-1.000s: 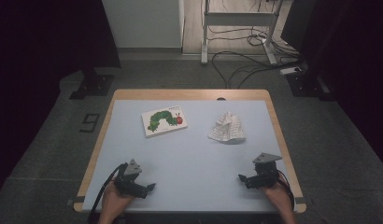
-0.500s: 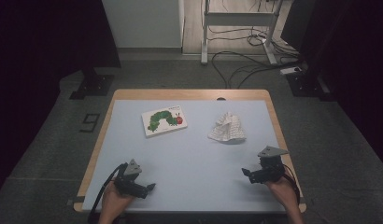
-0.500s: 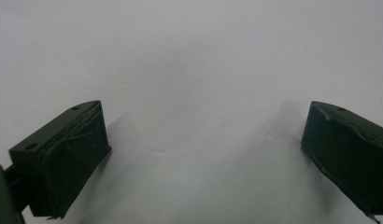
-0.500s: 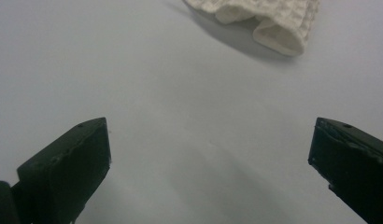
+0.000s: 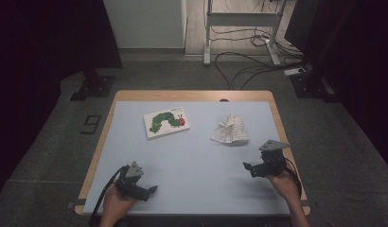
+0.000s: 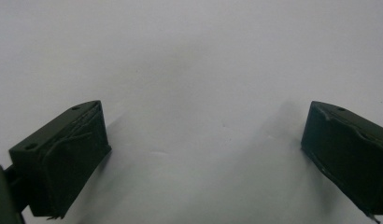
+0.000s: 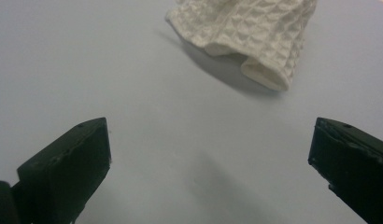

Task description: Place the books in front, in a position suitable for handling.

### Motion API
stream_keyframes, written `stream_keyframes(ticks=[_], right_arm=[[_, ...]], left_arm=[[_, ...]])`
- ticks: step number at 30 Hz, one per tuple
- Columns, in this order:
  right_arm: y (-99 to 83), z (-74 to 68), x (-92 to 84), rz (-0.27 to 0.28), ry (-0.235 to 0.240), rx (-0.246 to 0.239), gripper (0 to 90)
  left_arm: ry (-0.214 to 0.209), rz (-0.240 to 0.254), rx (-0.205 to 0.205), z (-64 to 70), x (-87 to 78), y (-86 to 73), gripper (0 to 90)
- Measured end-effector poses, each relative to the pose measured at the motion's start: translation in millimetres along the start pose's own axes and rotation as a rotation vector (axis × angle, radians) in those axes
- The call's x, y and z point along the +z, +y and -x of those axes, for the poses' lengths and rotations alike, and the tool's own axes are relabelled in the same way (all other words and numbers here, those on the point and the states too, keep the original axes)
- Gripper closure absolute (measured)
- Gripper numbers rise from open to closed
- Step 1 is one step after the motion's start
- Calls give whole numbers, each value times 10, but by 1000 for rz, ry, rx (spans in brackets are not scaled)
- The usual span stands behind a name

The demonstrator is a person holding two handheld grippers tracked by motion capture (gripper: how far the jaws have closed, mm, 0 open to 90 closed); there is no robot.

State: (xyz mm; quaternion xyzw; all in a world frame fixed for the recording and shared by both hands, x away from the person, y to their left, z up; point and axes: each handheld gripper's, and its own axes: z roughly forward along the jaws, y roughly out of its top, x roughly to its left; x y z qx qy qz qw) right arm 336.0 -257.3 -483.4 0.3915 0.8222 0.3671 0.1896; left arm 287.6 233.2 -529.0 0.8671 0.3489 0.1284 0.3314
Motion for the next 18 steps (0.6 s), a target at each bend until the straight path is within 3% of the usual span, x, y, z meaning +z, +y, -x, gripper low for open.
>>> stream_keyframes(ticks=[10,18], right_arm=[[234,37,141,3,2,-24,0],[390,112,276,2,-18,-11,0]], left_arm=[[0,0,0,0,0,0,5],[0,0,0,1,0,0,5]])
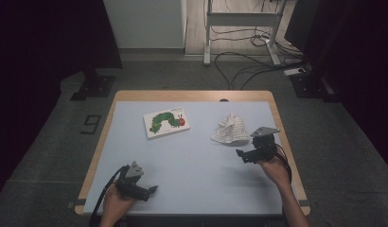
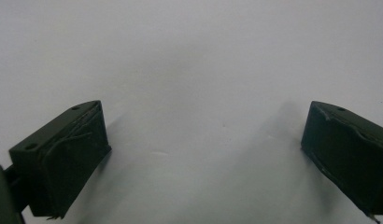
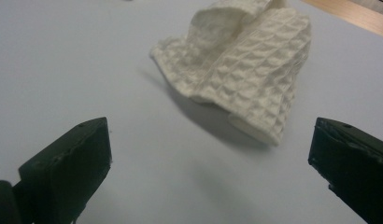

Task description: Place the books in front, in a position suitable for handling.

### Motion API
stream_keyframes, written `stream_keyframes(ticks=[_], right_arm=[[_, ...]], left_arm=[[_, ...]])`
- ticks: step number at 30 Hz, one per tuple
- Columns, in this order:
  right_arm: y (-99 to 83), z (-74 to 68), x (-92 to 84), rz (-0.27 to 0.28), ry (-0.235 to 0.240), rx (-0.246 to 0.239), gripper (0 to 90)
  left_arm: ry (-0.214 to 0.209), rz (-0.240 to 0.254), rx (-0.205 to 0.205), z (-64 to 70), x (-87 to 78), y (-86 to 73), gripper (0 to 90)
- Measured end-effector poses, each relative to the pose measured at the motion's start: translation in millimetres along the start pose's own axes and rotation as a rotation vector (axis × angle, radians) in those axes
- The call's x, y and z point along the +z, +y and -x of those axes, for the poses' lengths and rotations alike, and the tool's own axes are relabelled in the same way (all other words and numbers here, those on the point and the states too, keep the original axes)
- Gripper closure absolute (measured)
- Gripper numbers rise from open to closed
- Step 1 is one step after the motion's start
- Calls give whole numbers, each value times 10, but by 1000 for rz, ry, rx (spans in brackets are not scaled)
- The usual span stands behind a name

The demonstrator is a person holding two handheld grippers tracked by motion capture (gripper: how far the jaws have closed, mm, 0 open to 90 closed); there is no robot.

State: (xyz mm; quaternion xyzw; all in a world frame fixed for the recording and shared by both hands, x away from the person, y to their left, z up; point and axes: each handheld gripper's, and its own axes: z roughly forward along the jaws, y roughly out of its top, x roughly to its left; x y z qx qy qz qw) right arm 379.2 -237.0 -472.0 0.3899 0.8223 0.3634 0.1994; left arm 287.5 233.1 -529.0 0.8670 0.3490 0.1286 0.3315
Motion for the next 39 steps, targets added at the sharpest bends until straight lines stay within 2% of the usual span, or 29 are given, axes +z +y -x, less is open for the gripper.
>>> stream_keyframes(ticks=[8,23,32,39], right_arm=[[141,109,138,1,-13,25,0],[412,197,426,-21,-33,37,0],[593,277,549,-7,-39,53,5],[704,342,666,-28,-73,47,16]], left_arm=[[0,0,0,0,0,0,5],[0,0,0,0,0,0,5],[-1,-2,2,-2,0,0,5],[-1,0,2,-2,1,-1,5]])
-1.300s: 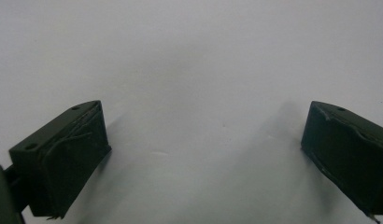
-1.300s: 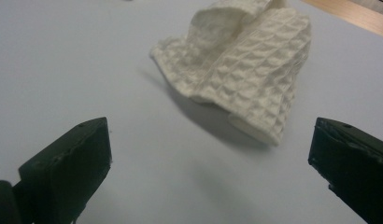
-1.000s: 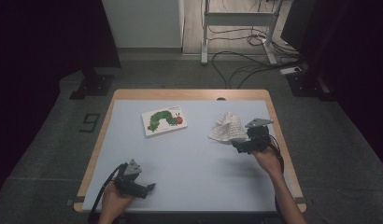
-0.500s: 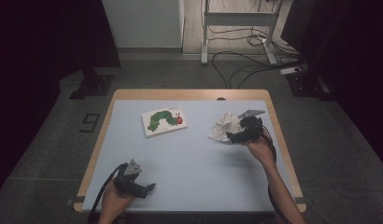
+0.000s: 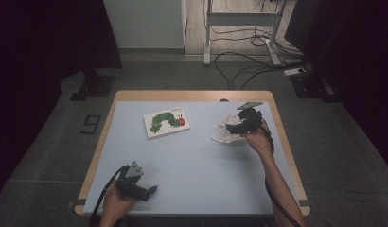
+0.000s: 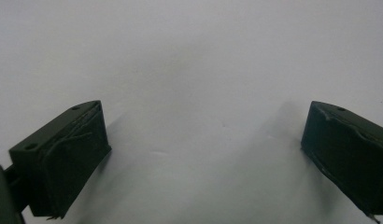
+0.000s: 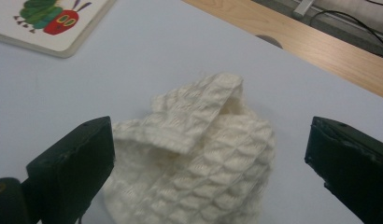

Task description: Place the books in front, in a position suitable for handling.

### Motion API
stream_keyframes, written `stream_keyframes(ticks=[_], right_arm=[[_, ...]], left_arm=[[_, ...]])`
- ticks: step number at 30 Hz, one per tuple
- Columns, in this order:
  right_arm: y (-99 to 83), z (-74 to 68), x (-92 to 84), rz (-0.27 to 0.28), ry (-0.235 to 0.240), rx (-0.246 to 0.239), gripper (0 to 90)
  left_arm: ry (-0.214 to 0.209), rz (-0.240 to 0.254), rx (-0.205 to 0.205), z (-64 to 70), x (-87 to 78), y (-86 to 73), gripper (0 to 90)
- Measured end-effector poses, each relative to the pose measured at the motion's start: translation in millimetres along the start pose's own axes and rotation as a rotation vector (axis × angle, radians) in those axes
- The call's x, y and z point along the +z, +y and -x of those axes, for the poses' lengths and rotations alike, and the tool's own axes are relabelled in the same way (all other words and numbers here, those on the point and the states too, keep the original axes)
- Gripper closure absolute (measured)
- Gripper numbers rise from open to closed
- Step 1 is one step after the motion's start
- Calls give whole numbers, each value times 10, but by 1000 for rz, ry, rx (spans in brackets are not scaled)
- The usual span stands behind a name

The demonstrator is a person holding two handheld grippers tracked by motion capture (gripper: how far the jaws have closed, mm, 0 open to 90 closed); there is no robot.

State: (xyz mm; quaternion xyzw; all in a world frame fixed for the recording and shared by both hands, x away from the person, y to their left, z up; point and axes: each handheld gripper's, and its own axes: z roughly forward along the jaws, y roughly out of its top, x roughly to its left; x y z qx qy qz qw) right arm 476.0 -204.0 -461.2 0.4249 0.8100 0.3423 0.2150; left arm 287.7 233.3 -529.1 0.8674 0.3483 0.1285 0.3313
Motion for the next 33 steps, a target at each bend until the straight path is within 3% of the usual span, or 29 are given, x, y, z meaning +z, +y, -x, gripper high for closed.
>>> stream_keyframes(ticks=[14,17,20,26,33], right_arm=[[-98,79,405,-62,-5,38,77],[-124,79,445,-63,23,59,138],[-147,63,474,-77,23,65,228],[-193,6,466,-81,27,23,467],[-196,-12,412,-68,30,8,558]], left_arm=[[0,0,0,0,0,0,5],[0,0,1,0,0,0,5],[0,-1,1,0,-1,0,5],[0,-1,1,0,-1,0,5],[0,-1,1,0,-1,0,5]])
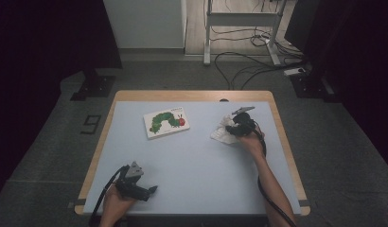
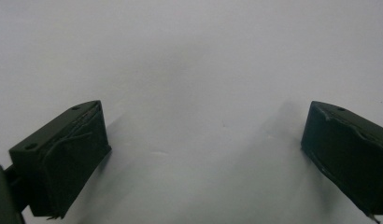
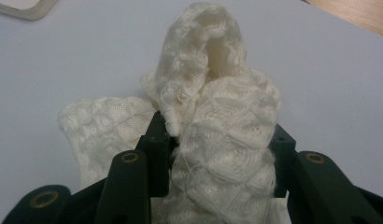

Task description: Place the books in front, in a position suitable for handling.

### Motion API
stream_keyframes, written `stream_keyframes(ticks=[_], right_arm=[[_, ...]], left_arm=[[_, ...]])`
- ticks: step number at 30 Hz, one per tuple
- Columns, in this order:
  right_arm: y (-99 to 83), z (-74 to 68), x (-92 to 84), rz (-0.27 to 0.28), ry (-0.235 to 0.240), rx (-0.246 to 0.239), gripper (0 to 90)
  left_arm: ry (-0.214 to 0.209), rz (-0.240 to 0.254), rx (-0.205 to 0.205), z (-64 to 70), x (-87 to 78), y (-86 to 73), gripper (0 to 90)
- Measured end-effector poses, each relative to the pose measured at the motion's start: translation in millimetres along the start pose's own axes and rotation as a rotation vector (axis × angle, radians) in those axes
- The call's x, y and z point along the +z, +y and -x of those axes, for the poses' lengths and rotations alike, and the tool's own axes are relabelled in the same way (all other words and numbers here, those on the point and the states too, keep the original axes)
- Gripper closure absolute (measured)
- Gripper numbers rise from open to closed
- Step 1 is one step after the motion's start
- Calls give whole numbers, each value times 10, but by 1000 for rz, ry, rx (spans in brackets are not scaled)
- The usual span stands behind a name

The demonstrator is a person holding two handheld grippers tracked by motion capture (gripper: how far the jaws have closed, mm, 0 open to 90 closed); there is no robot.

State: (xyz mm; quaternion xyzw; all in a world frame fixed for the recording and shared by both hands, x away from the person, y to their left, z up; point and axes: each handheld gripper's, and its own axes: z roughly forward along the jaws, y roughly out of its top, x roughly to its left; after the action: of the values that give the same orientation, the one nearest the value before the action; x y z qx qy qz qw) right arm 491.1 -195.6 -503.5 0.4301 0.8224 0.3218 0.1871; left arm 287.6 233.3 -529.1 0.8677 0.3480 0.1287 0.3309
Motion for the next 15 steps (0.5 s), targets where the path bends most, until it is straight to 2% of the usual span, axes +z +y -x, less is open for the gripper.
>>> stream_keyframes(ticks=[15], right_arm=[[137,-56,-258,48,16,-22,561]], left_arm=[[0,1,0,0,1,0,5]])
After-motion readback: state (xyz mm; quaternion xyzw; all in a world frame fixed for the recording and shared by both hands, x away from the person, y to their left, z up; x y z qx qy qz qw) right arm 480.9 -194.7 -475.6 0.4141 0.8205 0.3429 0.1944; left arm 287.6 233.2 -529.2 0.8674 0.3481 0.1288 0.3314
